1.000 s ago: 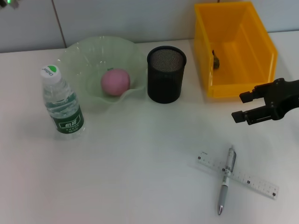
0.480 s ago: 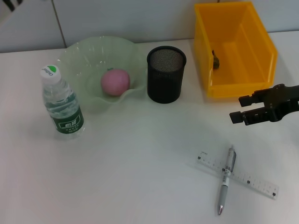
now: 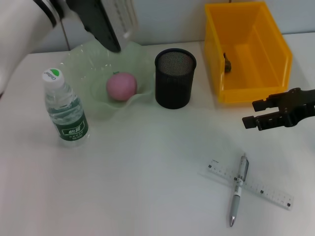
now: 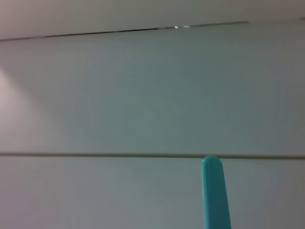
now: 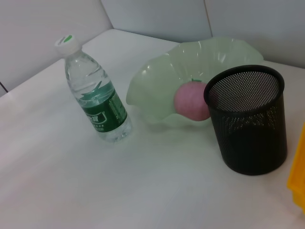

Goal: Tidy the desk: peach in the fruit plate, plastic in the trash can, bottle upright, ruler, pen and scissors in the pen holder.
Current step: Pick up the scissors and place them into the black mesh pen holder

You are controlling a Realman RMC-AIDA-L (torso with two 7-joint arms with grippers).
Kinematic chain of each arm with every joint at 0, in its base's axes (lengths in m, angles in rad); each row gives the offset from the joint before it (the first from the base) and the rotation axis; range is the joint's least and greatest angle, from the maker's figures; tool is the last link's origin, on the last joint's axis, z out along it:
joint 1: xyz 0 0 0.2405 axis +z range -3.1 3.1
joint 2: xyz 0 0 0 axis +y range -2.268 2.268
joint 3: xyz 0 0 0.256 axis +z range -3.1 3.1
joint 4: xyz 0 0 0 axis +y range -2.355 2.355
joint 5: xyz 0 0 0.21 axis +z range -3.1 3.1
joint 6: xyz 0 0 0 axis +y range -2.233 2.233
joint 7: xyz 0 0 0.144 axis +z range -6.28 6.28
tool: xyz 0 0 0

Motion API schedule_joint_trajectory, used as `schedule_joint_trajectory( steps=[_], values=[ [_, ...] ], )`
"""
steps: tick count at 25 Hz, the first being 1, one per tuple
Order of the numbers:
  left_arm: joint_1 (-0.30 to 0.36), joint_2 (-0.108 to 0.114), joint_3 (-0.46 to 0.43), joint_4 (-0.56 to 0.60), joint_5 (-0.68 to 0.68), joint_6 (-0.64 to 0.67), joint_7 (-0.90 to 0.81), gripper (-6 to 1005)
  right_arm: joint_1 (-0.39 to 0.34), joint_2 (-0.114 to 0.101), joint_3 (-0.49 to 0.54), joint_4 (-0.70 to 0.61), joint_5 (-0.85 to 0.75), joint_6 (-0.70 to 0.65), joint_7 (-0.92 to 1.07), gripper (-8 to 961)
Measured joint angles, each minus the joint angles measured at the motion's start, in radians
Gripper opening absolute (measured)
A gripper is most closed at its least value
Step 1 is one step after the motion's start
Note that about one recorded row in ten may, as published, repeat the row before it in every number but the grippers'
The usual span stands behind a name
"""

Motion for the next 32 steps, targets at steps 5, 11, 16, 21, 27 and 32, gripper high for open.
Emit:
schedule_joint_trajectory(
  steps=[5, 11, 16, 21, 27, 32],
  values=[
    [0.014, 0.000, 0.080, 0.008, -0.095, -0.034, 0.294, 239, -0.001, -0.006, 0.001, 0.001, 0.001, 0.002, -0.003, 698],
    [0.030, 0.000, 0.113, 0.068, -0.096, -0.069, 0.460, 239, -0.002, -0.009, 0.002, 0.002, 0.001, 0.002, -0.008, 697],
    [0.028, 0.002, 0.131, 0.076, -0.089, -0.070, 0.597, 239, -0.005, -0.011, 0.002, 0.002, 0.001, 0.013, -0.012, 696],
    [0.024, 0.005, 0.167, 0.037, -0.086, -0.061, 0.738, 239, -0.016, -0.012, 0.002, -0.003, 0.001, 0.020, -0.022, 694],
    [0.016, 0.002, 0.193, -0.051, -0.074, -0.029, 0.907, 239, -0.027, -0.012, 0.007, -0.006, 0.001, 0.034, -0.025, 693],
    [0.024, 0.001, 0.224, -0.065, -0.073, -0.020, 1.038, 239, -0.030, -0.008, 0.011, -0.006, 0.009, 0.037, -0.031, 692]
  ],
)
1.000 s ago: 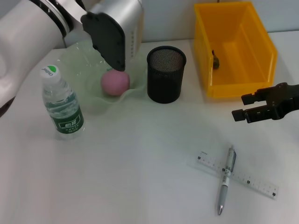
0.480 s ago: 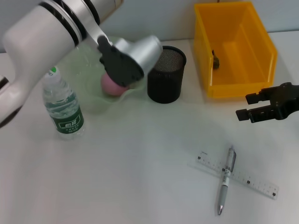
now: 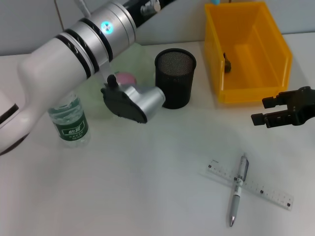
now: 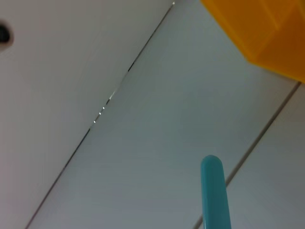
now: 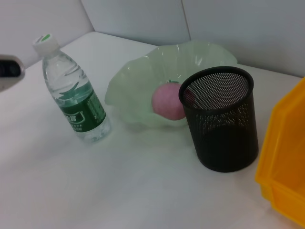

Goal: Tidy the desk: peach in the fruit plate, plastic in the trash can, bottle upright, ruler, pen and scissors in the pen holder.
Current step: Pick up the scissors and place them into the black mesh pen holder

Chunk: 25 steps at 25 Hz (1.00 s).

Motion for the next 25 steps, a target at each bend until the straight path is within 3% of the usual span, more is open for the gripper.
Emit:
schedule_joint_trajectory(
  steps=[7, 15, 25],
  values=[
    [0.032, 0.001, 0.033, 0.034, 0.000, -0.004, 0.129, 239, -0.001, 0.002, 0.009, 0.000, 0.002, 0.006, 0.004, 690],
    [0.038, -0.001, 0.089, -0.016, -0.011, -0.021, 0.257, 239, 0.000, 0.006, 0.014, 0.011, 0.003, 0.013, 0.011, 688],
    [0.033, -0.001, 0.098, -0.022, -0.025, -0.087, 0.258, 239, 0.000, 0.019, 0.015, 0.014, 0.004, 0.017, 0.015, 685]
  ],
)
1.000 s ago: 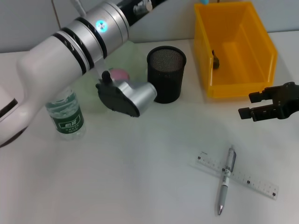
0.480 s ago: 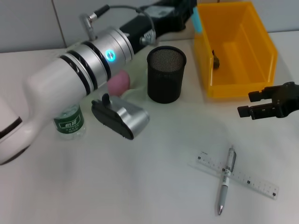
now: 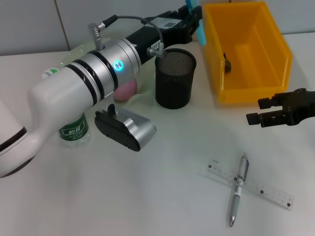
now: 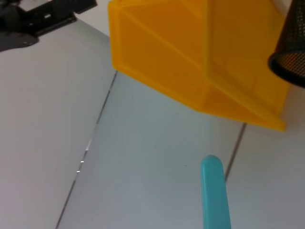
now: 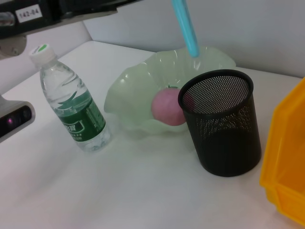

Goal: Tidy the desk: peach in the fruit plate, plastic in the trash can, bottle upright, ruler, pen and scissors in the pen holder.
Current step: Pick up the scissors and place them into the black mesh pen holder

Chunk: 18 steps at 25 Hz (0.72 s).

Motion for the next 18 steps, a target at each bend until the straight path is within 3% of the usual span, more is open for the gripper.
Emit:
schedule_joint_trajectory(
  steps=[18],
  values=[
    [-0.008, 0.000, 0.007, 0.008, -0.008, -0.126, -0.003, 238, 0.000, 0.001, 0.000, 0.004, 0.000, -0.003, 0.000, 681]
  ],
)
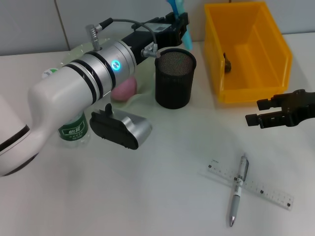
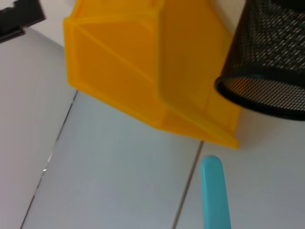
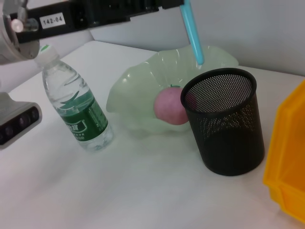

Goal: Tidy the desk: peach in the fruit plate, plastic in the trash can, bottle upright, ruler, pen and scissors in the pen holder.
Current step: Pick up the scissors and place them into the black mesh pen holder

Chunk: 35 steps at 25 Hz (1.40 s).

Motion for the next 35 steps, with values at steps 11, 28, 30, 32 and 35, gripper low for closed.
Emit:
schedule_joint_trajectory(
  steps=[11, 28, 30, 32, 35],
  values=[
    [-0.015, 0.000, 0.005, -0.025, -0.007, -0.036, 0.000, 238, 0.004, 0.004, -0.003, 0.003, 0.000, 0.000, 0.001, 678],
    [-0.049, 0.000, 0.033, -0.069, -0.064, -0.057, -0.001, 239, 0.006, 0.004, -0.002, 0.004, 0.000, -0.005, 0.002, 674],
    [-0.059, 0.000, 0.035, -0.079, -0.076, -0.065, -0.001, 239, 0.007, 0.004, -0.002, 0.005, 0.000, -0.005, 0.002, 673],
    [-0.069, 0.000, 0.036, -0.087, -0.086, -0.075, -0.001, 239, 0.008, 0.003, -0.002, 0.006, 0.000, -0.006, 0.002, 673],
    [-0.078, 0.000, 0.036, -0.098, -0.094, -0.080, 0.000, 239, 0.008, 0.003, -0.002, 0.008, 0.000, -0.007, 0.002, 672]
  ],
)
